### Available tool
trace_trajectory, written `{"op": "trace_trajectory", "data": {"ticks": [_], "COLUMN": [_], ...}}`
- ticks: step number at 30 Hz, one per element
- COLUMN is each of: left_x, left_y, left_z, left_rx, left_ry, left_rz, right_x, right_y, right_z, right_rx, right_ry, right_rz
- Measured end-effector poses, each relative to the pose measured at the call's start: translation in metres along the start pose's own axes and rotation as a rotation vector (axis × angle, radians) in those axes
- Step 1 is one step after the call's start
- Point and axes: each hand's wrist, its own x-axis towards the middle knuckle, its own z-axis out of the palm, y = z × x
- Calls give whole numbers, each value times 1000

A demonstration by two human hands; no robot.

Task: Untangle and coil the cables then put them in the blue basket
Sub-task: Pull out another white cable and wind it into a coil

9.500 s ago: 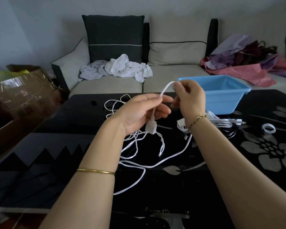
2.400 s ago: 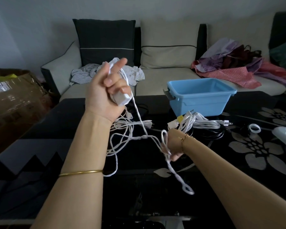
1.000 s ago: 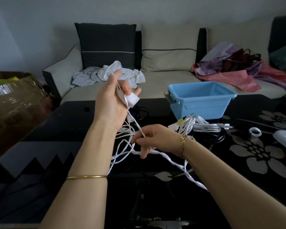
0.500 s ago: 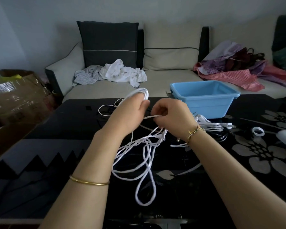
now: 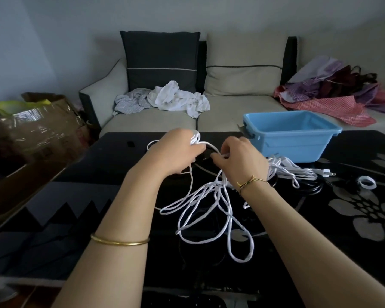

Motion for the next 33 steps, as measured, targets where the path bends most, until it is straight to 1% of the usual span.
{"op": "trace_trajectory", "data": {"ticks": [2, 3, 6, 7, 8, 9, 11, 13, 14, 16, 18, 19, 20, 22, 23, 24, 25, 26, 28, 30, 31, 33], "left_x": [0, 1, 0, -1, -2, -3, -5, -4, -3, -2, -1, -1, -1, 1, 2, 3, 5, 6, 9, 10, 11, 10], "left_y": [-5, -8, -6, -3, -2, -1, 0, -2, -3, -6, -8, -8, -8, -7, -8, -9, -10, -11, -10, -9, -8, -8], "left_z": [-5, -9, -25, -31, -36, -40, -45, -47, -46, -45, -43, -43, -42, -39, -35, -31, -28, -24, -17, -13, -11, -8], "left_rx": [-20, -48, -170, -219, -272, -318, -359, -373, -388, -448, -533, -580, -617, -634, -631, -635, -647, -662, -693, -720, -735, -787], "left_ry": [143, 240, 571, 655, 724, 770, 811, 798, 775, 721, 662, 627, 590, 509, 465, 417, 372, 333, 274, 224, 194, 100], "left_rz": [14, 15, 45, 56, 63, 65, 59, 30, 8, -36, -58, -65, -78, -126, -153, -177, -198, -215, -235, -259, -275, -311], "right_x": [-1, -1, -6, -6, -4, 0, 12, 23, 28, 35, 44, 48, 50, 52, 53, 51, 48, 45, 42, 39, 38, 40], "right_y": [-1, -2, -10, -15, -22, -30, -47, -60, -64, -70, -67, -62, -57, -42, -34, -27, -23, -20, -18, -17, -16, -11], "right_z": [9, 14, 14, 9, 1, -7, -24, -37, -41, -44, -42, -40, -38, -30, -25, -19, -15, -12, -11, -18, -21, -22], "right_rx": [84, 155, 524, 637, 680, 670, 545, 442, 437, 498, 530, 503, 444, 230, 150, 157, 234, 373, 776, 1177, 1285, 1340], "right_ry": [-143, -214, -422, -473, -492, -477, -394, -298, -265, -253, -251, -269, -312, -394, -402, -376, -331, -278, -223, -263, -280, -274], "right_rz": [38, 48, 89, 84, 41, -20, -156, -273, -314, -345, -337, -325, -304, -278, -262, -234, -199, -156, -44, 30, 31, 11]}}
